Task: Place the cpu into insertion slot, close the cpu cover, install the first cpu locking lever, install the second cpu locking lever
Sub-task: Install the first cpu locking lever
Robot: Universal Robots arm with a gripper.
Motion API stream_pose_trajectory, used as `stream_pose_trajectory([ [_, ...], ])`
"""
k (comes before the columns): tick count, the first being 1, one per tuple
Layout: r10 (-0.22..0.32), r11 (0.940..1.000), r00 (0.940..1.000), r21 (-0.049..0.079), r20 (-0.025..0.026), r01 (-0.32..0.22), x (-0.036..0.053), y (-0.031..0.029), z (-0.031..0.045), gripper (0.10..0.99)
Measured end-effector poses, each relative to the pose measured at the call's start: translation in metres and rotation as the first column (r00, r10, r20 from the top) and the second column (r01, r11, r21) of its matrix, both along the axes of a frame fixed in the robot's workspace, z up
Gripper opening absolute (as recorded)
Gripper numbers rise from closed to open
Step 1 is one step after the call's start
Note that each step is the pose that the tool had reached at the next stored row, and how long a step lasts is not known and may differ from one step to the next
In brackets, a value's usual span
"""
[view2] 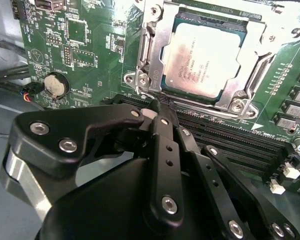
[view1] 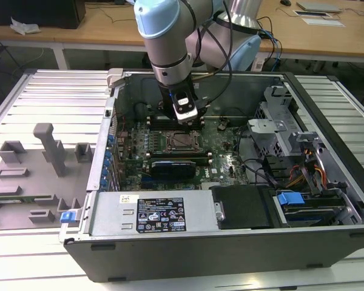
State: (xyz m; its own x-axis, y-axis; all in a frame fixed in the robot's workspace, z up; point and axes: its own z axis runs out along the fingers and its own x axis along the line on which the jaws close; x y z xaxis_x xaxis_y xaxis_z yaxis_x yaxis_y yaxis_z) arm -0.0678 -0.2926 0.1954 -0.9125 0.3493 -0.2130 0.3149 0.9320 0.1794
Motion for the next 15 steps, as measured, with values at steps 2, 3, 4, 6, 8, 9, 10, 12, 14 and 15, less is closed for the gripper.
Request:
stream_pose_trajectory([
  [2,0.000,1.0000,1.0000,0.000,0.0001,0.000,0.0000,0.0000,0.0003,0.106],
  [3,0.000,1.0000,1.0000,0.000,0.0003,0.000,0.0000,0.0000,0.0014,0.106],
  [4,0.000,1.0000,1.0000,0.000,0.0001,0.000,0.0000,0.0000,0.0036,0.106],
  [6,0.000,1.0000,1.0000,0.000,0.0000,0.000,0.0000,0.0000,0.0057,0.106],
  [8,0.000,1.0000,1.0000,0.000,-0.0001,0.000,0.0000,0.0000,0.0084,0.106],
  [9,0.000,0.9999,1.0000,-0.012,-0.0018,0.000,0.0000,0.0000,0.0137,0.106],
  [10,0.000,0.9997,1.0000,-0.026,-0.0032,0.000,0.0000,-0.0001,0.0217,0.106],
  [12,0.000,0.9993,1.0000,-0.037,-0.0040,0.000,0.0000,0.0000,0.0254,0.106],
  [14,0.000,0.9993,0.9996,-0.037,-0.0275,-0.001,0.0003,0.0000,0.0252,0.106],
  [15,0.000,0.9993,0.9990,-0.037,-0.0446,-0.001,0.0004,0.0000,0.0251,0.106],
])
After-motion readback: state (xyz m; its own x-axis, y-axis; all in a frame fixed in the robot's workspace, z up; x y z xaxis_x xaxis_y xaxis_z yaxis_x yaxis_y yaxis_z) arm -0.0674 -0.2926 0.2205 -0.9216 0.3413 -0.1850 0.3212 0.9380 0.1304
